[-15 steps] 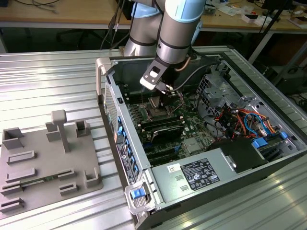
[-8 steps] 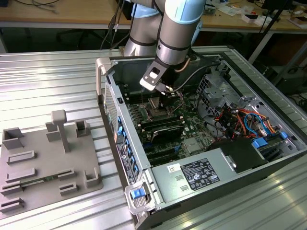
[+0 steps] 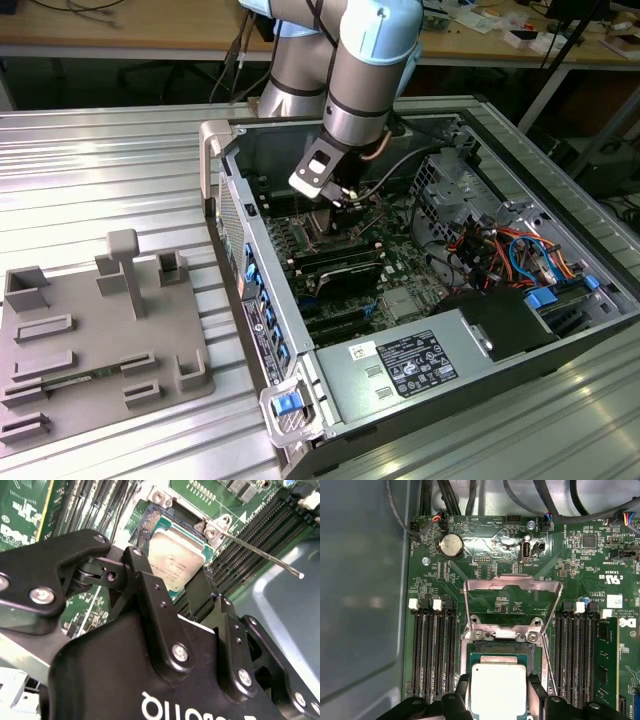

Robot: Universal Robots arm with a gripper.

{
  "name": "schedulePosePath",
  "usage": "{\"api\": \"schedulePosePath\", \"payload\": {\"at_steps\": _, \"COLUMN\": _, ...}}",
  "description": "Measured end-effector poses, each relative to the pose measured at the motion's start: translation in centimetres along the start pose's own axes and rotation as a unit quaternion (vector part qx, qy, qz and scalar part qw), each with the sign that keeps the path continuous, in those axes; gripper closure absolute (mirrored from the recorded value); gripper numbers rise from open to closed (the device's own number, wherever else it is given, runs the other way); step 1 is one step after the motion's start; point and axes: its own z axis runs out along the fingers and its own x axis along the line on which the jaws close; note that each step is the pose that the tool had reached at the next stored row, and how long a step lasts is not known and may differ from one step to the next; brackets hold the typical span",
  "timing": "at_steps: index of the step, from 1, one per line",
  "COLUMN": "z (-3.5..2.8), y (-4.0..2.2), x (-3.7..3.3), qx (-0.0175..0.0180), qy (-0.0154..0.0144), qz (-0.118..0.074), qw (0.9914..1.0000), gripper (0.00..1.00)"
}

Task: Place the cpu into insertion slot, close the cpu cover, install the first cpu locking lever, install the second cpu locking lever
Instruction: 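Place the cpu into insertion slot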

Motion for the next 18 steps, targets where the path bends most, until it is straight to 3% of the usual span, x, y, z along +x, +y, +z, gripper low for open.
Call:
{"api": "schedulePosePath", "payload": {"at_steps": 5, "z": 0.12, "y": -0.01, "x": 0.0, "qx": 0.0002, "qy": -0.0076, "qz": 0.0, "qw": 0.99997, "gripper": 0.46}}
{"api": "schedulePosePath", "payload": {"at_steps": 7, "z": 0.14, "y": -0.01, "x": 0.0, "qx": 0.0004, "qy": -0.014, "qz": 0.0, "qw": 0.9999, "gripper": 0.46}}
{"api": "schedulePosePath", "payload": {"at_steps": 8, "z": 0.17, "y": -0.01, "x": 0.0, "qx": 0.0006, "qy": -0.0193, "qz": 0.001, "qw": 0.99981, "gripper": 0.46}}
{"api": "schedulePosePath", "payload": {"at_steps": 9, "z": 0.26, "y": -0.01, "x": 0.04, "qx": 0.0007, "qy": -0.0209, "qz": 0.001, "qw": 0.99978, "gripper": 0.46}}
{"api": "schedulePosePath", "payload": {"at_steps": 14, "z": 0.84, "y": 0.02, "x": 0.44, "qx": 0.0016, "qy": -0.0213, "qz": 0.002, "qw": 0.99977, "gripper": 0.46}}
{"api": "schedulePosePath", "payload": {"at_steps": 18, "z": 0.85, "y": 0.02, "x": 0.44, "qx": 0.0017, "qy": -0.0257, "qz": 0.008, "qw": 0.99963, "gripper": 0.46}}
